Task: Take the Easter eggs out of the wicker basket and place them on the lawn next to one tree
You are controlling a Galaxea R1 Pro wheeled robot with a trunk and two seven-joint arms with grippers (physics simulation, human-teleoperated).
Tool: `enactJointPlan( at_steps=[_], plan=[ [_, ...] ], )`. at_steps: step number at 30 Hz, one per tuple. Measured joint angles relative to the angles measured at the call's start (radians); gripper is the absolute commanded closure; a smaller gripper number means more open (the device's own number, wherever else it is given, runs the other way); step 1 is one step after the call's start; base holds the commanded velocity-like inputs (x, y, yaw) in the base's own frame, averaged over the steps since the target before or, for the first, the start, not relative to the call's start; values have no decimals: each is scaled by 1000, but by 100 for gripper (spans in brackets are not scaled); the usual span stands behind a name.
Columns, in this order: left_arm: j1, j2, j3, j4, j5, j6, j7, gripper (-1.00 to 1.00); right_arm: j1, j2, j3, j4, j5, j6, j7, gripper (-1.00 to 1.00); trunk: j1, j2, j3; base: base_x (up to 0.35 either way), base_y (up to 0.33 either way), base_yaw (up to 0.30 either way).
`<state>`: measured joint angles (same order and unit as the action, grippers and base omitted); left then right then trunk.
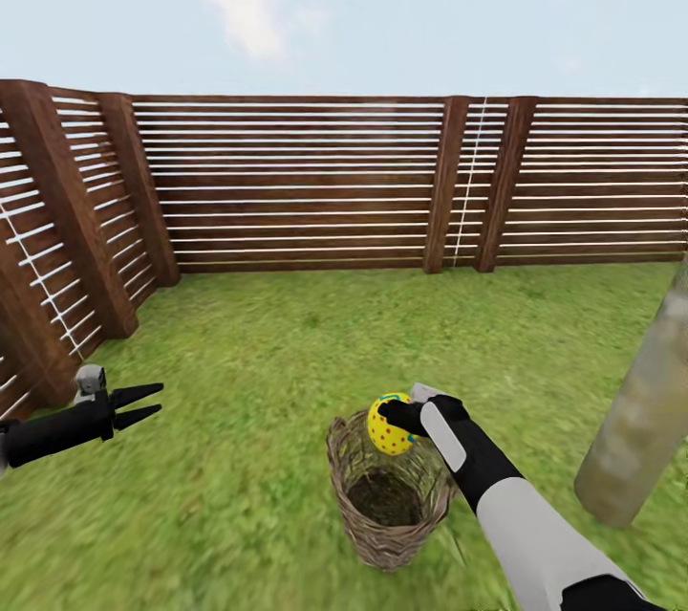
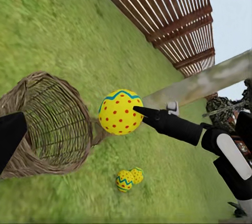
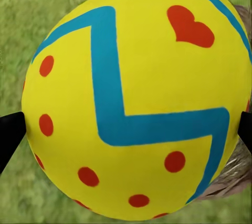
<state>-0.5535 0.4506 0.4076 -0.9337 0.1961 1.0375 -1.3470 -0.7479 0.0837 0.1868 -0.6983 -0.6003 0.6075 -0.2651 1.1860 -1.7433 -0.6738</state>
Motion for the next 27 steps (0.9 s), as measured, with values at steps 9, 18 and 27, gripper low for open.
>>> enactJointPlan(
  at_steps=[9, 18, 27],
  plan=[
    [0, 0, 0, 0, 0, 0, 0, -100, 0, 3, -1, 1, -1, -1, 0, 100, -34, 63, 29, -51, 0, -34],
    [0, 1, 3, 0, 1, 0, -1, -100, 0, 3, -1, 1, -1, -1, 0, 100, -54, 98, 54, -239, 0, -214],
    [3, 2, 5, 0, 1, -1, -45, -100, 0, 4, -1, 1, -1, -3, 0, 100, -54, 98, 63, -4, -67, -222]
  ],
)
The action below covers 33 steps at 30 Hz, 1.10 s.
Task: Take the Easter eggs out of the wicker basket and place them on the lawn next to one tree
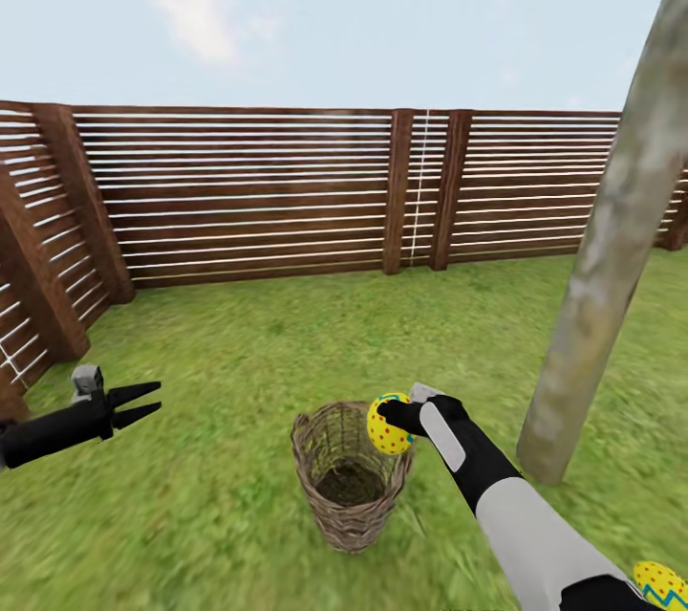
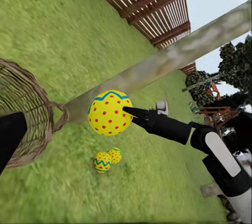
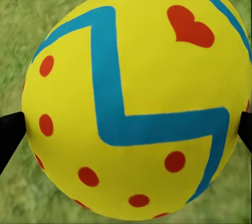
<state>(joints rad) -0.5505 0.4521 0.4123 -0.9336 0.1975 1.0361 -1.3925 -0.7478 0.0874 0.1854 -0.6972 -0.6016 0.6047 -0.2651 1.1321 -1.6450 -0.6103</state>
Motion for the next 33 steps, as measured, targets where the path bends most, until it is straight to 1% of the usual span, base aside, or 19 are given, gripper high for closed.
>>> enactJointPlan(
  at_steps=[10, 18, 33],
  plan=[
    [0, 0, 0, 0, 1, -1, -7, -100, 0, -1, 0, 0, 2, 0, 0, 100, 0, 0, 11, 0, -282, -222],
    [0, 0, 0, 0, 0, -3, -7, -100, 0, -8, -2, 0, 0, 0, 0, 100, 0, 0, 20, 0, -276, -222],
    [0, 0, -1, 0, -1, -3, -7, -100, 0, -10, -5, 12, -1, 2, -3, 100, 0, 0, 37, 0, -13, -222]
  ],
)
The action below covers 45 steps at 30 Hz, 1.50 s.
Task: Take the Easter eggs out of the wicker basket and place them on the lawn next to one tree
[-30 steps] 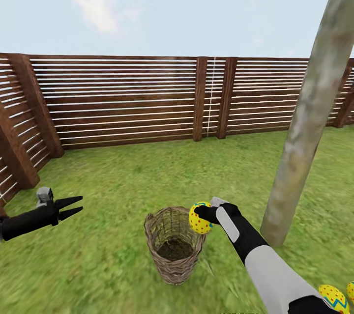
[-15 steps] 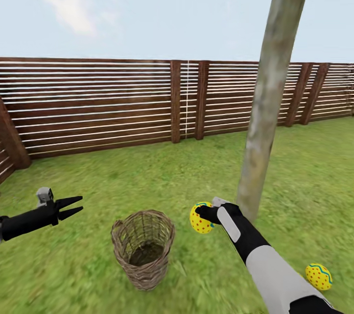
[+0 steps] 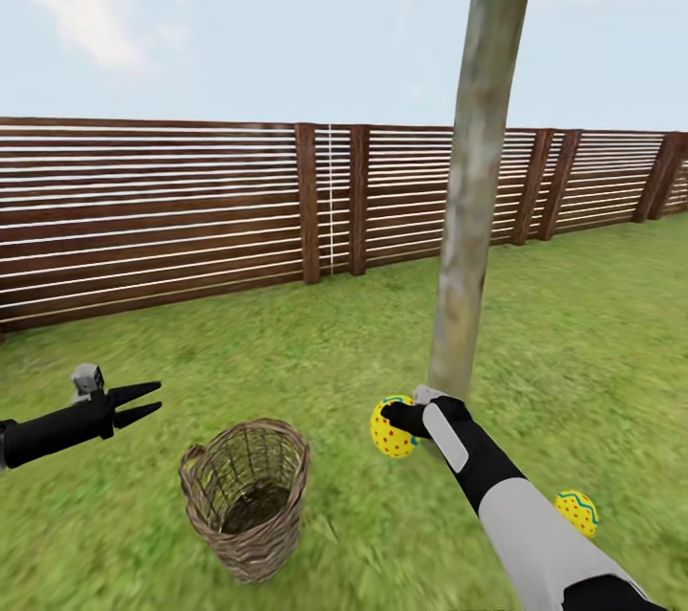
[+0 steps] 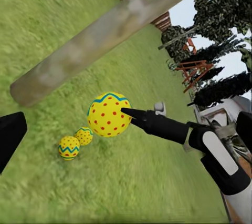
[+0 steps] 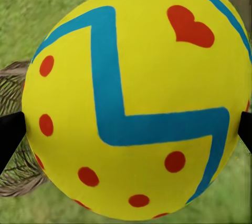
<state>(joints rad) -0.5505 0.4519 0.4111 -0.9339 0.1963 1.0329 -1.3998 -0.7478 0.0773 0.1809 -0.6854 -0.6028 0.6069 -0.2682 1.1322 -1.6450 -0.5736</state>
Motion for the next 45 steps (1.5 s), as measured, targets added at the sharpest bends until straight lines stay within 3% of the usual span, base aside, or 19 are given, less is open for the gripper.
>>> enactJointPlan(
  at_steps=[15, 45],
  plan=[
    [0, -3, -2, 0, -7, -11, 3, -100, -4, -8, 3, -5, 4, 48, -5, 100, 0, 0, 6, 34, -126, -146],
    [0, -8, -2, -2, -5, -12, 3, -100, -2, -4, 4, 3, 11, 48, -11, 100, 0, 0, -42, 106, -240, 0]
  ],
)
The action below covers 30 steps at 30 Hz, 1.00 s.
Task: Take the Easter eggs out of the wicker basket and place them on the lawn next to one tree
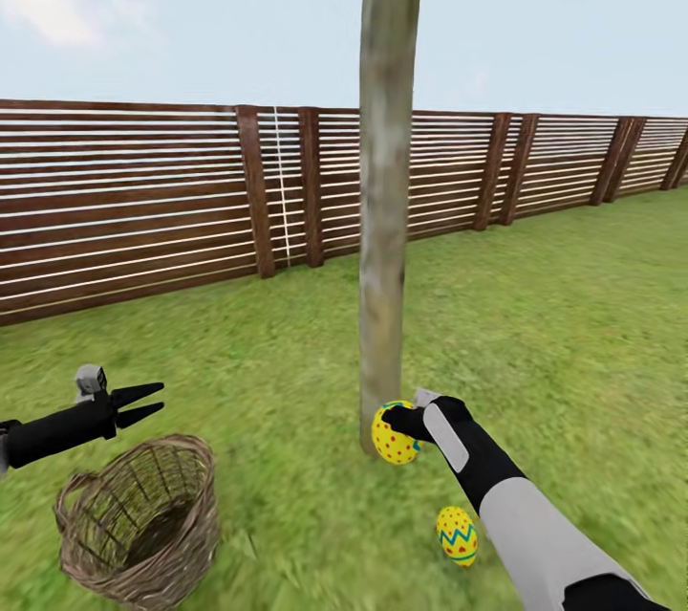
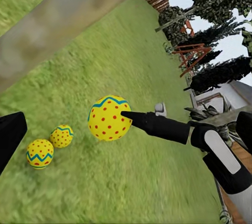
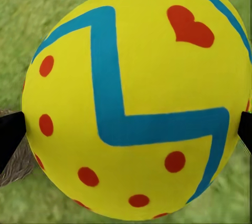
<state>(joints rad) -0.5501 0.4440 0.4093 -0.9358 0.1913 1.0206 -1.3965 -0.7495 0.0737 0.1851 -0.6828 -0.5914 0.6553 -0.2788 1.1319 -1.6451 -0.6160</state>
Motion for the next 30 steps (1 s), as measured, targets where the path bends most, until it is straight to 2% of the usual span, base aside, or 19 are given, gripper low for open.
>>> enactJointPlan(
  at_steps=[11, 26, 30],
  plan=[
    [0, -4, -1, -4, 2, -18, -3, -100, 1, 8, 17, 3, 3, 6, 2, 100, 0, 0, -18, 69, -90, 0],
    [0, -2, -1, -4, 3, -17, -3, -100, 1, 13, 18, 3, 5, 9, 1, 100, 0, 0, -43, 0, -281, 0],
    [0, -2, -1, -4, 3, -17, -3, -100, 2, 15, 20, 3, 5, 9, 2, 100, 0, 0, -49, 0, -128, 0]
  ],
)
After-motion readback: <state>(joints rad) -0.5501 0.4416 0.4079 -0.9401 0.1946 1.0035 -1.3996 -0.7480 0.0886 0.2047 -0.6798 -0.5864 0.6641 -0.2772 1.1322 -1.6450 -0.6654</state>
